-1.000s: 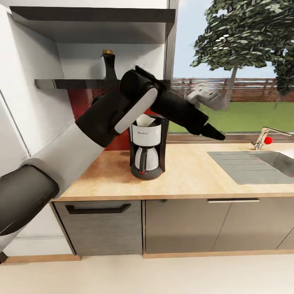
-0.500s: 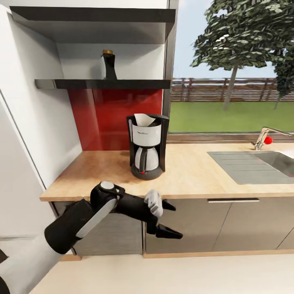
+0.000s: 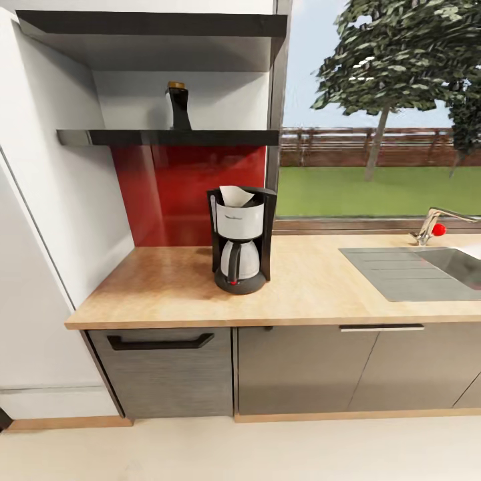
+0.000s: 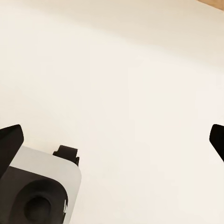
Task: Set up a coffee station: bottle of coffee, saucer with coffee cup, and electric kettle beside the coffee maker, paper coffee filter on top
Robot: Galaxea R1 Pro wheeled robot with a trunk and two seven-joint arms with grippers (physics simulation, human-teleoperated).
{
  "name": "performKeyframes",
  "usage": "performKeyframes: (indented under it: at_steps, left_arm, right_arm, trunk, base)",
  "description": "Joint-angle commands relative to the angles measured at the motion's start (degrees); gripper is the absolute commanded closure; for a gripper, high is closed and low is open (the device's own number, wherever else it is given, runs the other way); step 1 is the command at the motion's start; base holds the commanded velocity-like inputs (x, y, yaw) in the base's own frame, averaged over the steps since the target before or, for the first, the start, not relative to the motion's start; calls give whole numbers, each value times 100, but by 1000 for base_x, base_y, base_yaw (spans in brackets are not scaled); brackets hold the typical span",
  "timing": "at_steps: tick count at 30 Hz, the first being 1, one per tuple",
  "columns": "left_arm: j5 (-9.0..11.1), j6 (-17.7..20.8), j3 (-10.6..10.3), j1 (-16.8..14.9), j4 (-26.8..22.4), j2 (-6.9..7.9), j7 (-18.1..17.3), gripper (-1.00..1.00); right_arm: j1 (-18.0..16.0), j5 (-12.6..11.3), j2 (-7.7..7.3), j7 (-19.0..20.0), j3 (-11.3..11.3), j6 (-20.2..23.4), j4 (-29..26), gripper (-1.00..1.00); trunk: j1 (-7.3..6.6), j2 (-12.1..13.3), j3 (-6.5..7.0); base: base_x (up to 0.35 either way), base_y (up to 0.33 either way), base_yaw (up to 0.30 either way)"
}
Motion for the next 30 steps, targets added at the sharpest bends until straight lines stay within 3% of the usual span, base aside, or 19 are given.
performKeyframes:
  at_steps: [1,2,3,8,10,13,14,15,18,21,30]
  left_arm:
    - [255,-180,-46,1,599,-88,-236,-100]
    - [351,-220,-45,7,876,-159,-321,-100]
    - [509,-279,-33,15,1416,-354,-444,-100]
    - [712,-350,177,25,2593,-885,-593,-100]
    - [768,-369,632,28,3199,-1117,-624,-100]
    - [790,-377,1100,29,3609,-1233,-630,-100]
    - [800,-381,1430,30,3868,-1395,-495,-100]
    - [802,-382,1472,30,3912,-1447,-239,-100]
    - [803,-381,1500,30,3933,-1520,128,-100]
    - [803,-377,1512,30,3943,-1545,245,-100]
    - [804,-373,1636,30,3959,-1568,327,-100]
  right_arm:
    - [-4,14,-2,0,7,-16,4,-100]
    - [-4,14,-2,0,6,-16,4,-100]
    - [-4,13,-2,0,4,-16,4,-100]
    - [-4,12,-2,0,-2,-16,5,-100]
    - [-4,8,-2,0,-11,-16,4,-100]
    - [-4,3,-3,0,-17,-16,4,-100]
    - [-4,-18,-8,0,-35,-16,4,-100]
    - [-4,-25,-9,0,-39,-16,4,-100]
    - [-4,-32,-10,3,-42,-16,4,-100]
    - [-4,-37,-5,7,-39,-16,4,-100]
    - [-4,-41,6,5,-36,-16,4,-100]
  trunk:
    - [0,-5,-6]
    - [0,-5,-6]
    - [0,-5,-6]
    - [0,-5,-6]
    - [0,-5,-6]
    - [0,-5,-6]
    - [0,-5,-6]
    - [0,-5,-6]
    - [0,-5,-6]
    - [0,-5,-6]
    - [0,-5,-6]
  base:
    - [0,0,0]
    - [0,0,0]
    - [0,0,0]
    - [0,0,0]
    - [0,0,0]
    - [0,0,0]
    - [0,0,0]
    - [0,0,0]
    - [0,0,0]
    - [0,0,0]
    - [0,0,0]
